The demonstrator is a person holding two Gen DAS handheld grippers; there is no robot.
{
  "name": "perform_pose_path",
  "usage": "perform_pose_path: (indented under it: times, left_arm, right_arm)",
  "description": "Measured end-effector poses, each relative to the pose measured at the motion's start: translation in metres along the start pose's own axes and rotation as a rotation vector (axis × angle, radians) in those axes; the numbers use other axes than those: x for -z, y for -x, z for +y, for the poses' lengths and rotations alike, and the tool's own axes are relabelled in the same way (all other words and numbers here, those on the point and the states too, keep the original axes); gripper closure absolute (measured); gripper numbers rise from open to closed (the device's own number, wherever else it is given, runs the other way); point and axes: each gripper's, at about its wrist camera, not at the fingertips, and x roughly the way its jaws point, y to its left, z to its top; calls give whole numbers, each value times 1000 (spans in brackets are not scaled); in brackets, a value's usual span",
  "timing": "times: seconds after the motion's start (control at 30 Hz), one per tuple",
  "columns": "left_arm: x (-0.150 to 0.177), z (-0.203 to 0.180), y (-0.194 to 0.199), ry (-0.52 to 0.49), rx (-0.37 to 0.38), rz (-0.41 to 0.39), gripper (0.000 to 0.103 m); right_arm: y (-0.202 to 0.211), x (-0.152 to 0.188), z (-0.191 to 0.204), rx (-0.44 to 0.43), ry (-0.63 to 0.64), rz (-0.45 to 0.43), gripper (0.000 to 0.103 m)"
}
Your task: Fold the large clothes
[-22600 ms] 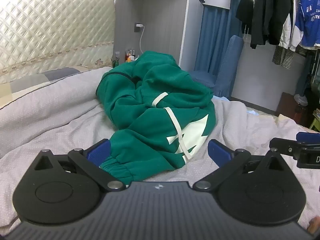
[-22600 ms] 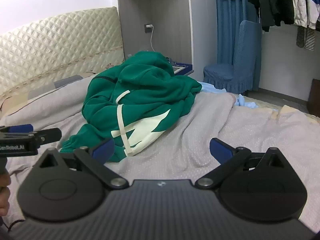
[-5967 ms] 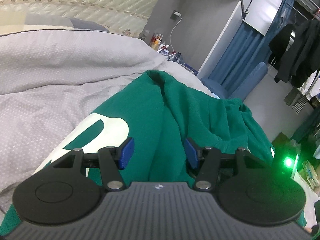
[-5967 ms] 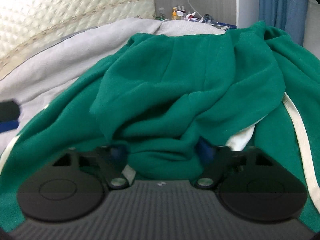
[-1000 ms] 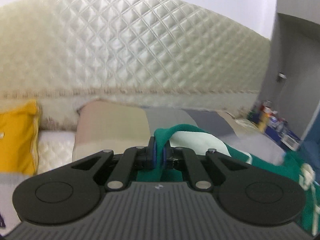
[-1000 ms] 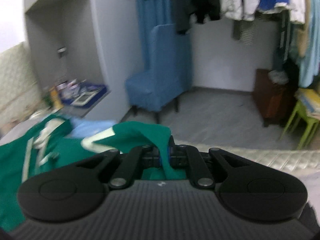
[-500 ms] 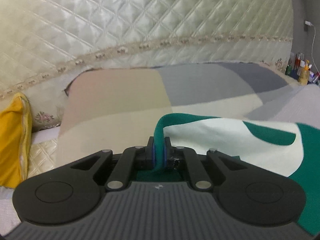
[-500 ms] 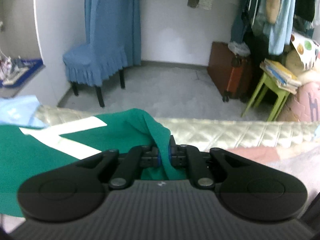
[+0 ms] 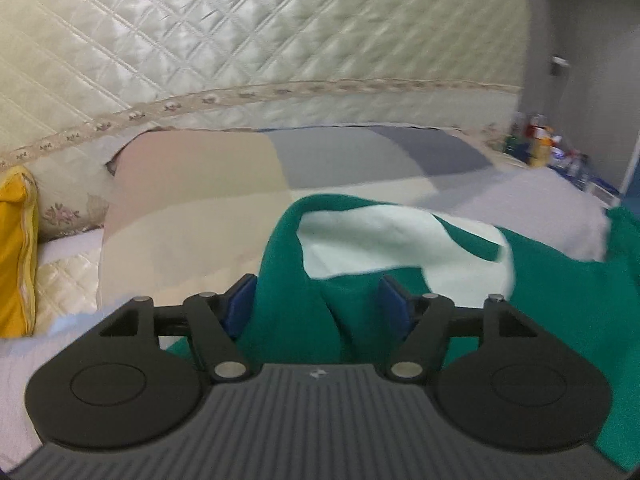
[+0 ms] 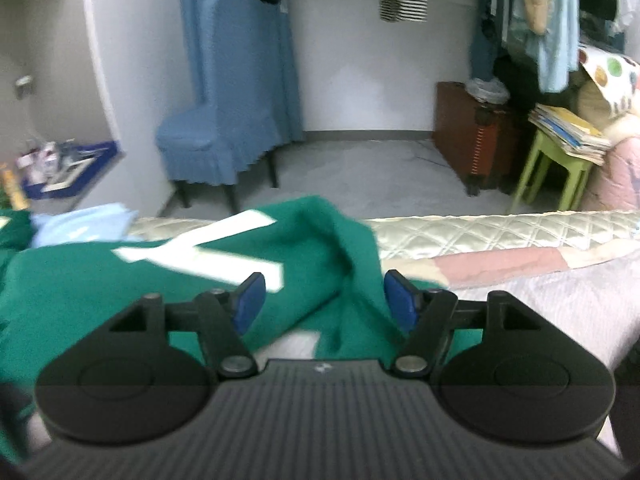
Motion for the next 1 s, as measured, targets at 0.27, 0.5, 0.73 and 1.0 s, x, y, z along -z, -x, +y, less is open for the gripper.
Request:
perform_pose_path:
  times: [0.27, 0.5, 0.73, 1.0]
  left_arm:
    - [56, -21, 97, 42, 256, 90, 31]
    - [116, -57, 169, 50, 428, 215, 31]
    - [181, -76, 201, 90, 511, 364, 31]
    - [213, -60, 185, 170, 543, 451, 31]
  right_arm:
    - [97, 35, 30, -211, -44, 47, 35]
    - [164, 80, 69, -468, -153, 192, 35]
    - [168, 145, 81, -571, -283, 395, 35]
    - [149, 149, 55, -461, -418, 400, 33]
